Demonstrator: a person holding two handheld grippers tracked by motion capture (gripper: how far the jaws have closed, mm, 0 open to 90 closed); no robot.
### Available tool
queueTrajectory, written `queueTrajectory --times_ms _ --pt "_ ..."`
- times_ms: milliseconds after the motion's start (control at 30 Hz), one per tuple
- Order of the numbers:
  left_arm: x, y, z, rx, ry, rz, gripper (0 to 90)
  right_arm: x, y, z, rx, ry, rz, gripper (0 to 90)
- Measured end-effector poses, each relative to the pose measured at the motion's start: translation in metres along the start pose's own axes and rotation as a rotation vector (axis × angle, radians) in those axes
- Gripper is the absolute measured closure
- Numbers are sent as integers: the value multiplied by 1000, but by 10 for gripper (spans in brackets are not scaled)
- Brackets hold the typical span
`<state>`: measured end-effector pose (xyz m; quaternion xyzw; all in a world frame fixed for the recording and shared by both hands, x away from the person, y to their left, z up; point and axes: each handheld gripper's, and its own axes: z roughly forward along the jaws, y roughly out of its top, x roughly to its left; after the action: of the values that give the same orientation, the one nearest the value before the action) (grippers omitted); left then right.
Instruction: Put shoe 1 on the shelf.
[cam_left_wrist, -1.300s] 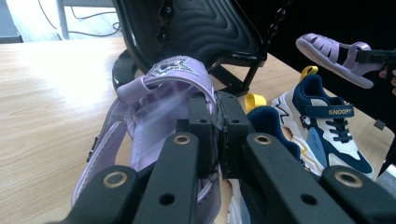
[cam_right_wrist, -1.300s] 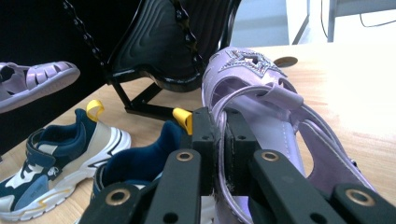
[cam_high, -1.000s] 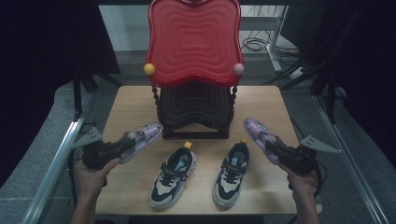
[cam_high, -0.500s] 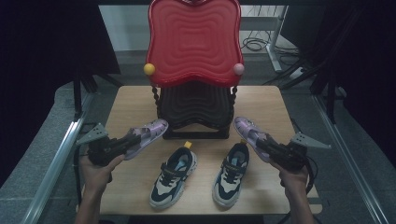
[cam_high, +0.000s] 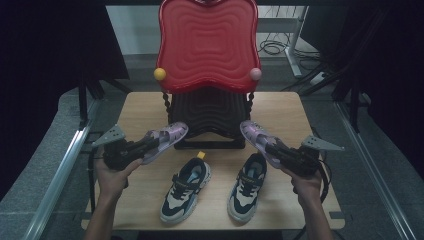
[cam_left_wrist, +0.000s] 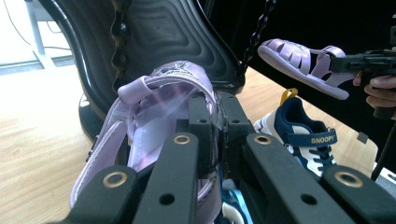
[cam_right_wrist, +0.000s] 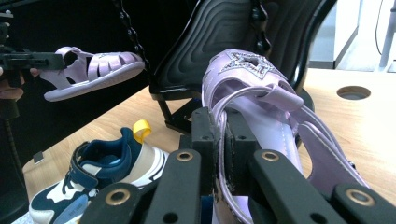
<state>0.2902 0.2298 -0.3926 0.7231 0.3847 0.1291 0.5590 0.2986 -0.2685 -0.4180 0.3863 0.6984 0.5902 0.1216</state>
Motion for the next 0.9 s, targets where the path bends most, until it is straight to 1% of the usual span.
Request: queueTrajectory --times_ms 133,267,367,533,767,900 --pt "-2 4 4 -19 -6 -4 860 4 4 8 0 5 -5 841" --pt "-2 6 9 -22 -7 -7 860 7 7 16 4 16 -11 841" --pt "-2 8 13 -24 -6 -8 861 9 10 24 12 13 -18 840" --pt "-2 9 20 -31 -8 -9 860 12 14 33 7 3 -20 841" --pt "-2 9 28 -38 -8 -18 860 16 18 43 3 13 -18 841" --pt "-2 9 33 -40 -11 -13 860 20 18 47 -6 -1 -28 840"
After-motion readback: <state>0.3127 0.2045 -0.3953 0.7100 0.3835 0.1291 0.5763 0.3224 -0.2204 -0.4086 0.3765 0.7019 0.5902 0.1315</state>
